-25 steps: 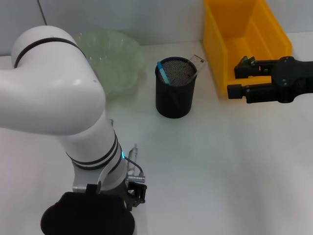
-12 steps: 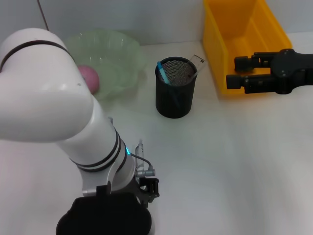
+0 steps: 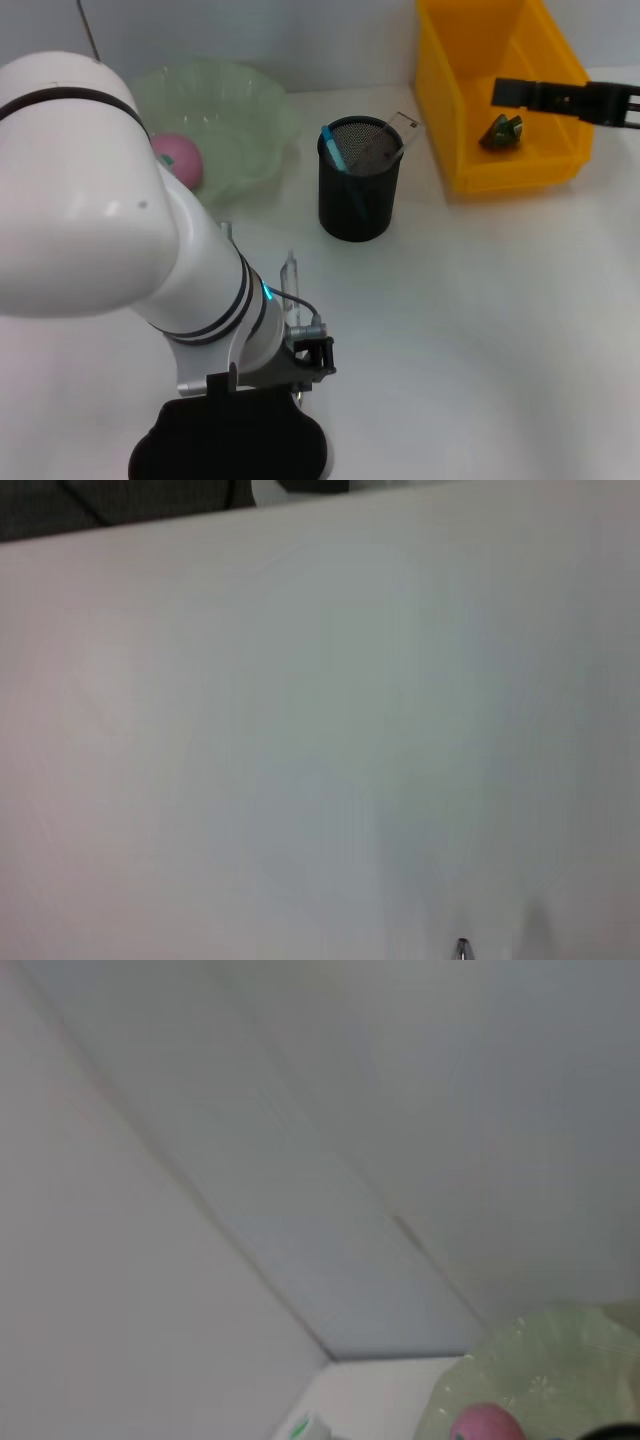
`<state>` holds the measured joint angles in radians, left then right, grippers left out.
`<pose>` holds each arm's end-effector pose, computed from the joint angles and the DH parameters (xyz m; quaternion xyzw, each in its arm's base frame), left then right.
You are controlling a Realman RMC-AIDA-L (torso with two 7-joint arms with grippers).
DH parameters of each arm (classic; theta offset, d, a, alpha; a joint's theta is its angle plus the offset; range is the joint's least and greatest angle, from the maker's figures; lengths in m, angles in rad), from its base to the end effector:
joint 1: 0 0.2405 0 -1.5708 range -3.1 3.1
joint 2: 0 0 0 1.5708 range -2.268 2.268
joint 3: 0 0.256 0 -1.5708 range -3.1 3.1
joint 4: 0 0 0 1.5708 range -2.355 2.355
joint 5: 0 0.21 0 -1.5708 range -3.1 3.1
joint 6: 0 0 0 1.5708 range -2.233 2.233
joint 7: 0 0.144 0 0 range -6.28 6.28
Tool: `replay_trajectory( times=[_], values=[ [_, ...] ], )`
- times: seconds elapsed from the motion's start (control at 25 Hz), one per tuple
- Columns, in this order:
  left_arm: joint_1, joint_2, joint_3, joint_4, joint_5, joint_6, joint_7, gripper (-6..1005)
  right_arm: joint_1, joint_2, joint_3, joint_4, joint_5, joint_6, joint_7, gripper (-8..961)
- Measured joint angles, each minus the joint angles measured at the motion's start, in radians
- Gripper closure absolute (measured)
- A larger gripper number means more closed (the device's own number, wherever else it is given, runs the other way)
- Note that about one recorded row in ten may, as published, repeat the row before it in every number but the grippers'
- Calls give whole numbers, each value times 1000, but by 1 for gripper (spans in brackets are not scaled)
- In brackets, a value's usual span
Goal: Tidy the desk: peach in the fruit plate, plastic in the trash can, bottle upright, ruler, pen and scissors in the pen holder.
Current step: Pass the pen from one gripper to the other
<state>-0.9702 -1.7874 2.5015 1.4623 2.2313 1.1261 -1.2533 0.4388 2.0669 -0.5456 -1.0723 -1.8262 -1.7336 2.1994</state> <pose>-0.1073 0.2876 -0.1028 0.6352 -0.7160 -0.2450 0.1546 0.2410 0.3271 0.1088 -0.8132 0.4342 0.3664 0.1262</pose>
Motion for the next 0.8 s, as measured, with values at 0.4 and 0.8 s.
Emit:
replay_trajectory(
  times=[0.4, 0.8],
  values=[
    [31, 1, -2, 120, 165, 11, -71, 872, -40, -22, 92, 322, -2, 23, 51, 205],
    [83, 10, -6, 190, 231, 4, -91, 872, 40, -16, 33, 442, -149, 133, 85, 197]
  ],
)
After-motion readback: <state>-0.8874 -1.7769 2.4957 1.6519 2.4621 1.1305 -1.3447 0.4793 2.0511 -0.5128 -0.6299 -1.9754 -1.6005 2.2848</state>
